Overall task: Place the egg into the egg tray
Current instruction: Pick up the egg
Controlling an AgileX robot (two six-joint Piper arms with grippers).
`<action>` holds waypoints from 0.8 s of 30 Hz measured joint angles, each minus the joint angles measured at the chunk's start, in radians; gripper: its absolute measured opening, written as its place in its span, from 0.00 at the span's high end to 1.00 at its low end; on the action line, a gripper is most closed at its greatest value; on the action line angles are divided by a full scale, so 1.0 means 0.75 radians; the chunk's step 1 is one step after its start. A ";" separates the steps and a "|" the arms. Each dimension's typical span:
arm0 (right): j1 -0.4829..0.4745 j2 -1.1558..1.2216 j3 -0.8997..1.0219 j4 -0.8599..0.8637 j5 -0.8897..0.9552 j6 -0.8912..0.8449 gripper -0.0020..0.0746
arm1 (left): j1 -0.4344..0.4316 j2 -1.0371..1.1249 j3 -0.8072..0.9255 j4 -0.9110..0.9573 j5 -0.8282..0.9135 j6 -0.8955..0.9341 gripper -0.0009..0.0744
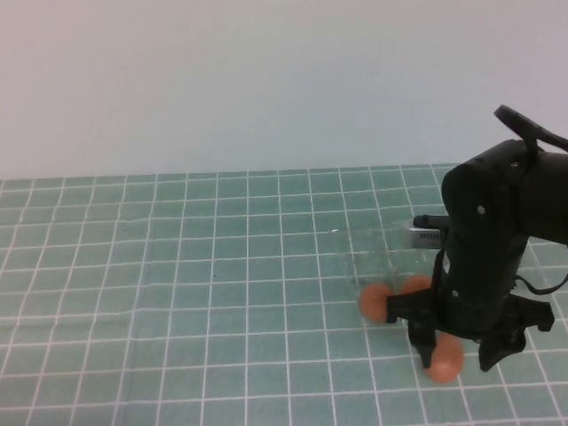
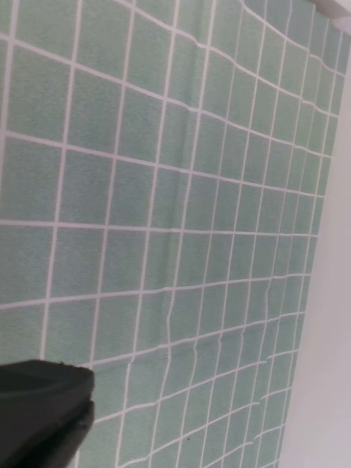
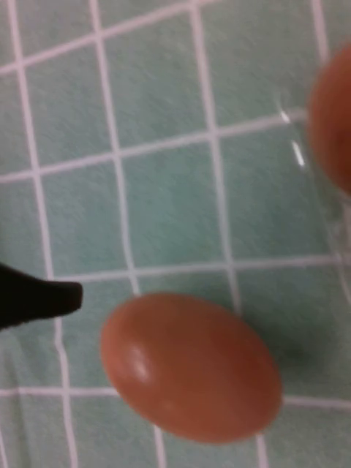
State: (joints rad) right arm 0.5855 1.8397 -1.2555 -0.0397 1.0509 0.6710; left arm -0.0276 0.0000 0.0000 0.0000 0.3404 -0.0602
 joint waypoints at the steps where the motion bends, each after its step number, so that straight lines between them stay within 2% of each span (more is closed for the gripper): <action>1: -0.019 0.008 0.000 0.000 0.000 -0.003 0.33 | 0.000 0.000 0.000 0.000 0.000 0.000 0.99; 6: -0.079 0.011 -0.002 0.009 -0.036 -0.018 0.33 | 0.000 0.000 0.000 0.000 0.000 0.000 0.99; 14: -0.088 0.011 -0.002 0.154 -0.221 -0.028 0.33 | 0.000 0.000 0.000 0.000 0.000 0.000 0.99; 24: -0.102 0.025 -0.002 0.124 -0.142 -0.029 0.33 | -0.021 0.000 0.000 0.000 0.000 0.000 0.99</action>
State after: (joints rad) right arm 0.5091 1.8583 -1.2573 0.0532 0.9444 0.6493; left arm -0.0431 0.0000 0.0000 0.0000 0.3404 -0.0602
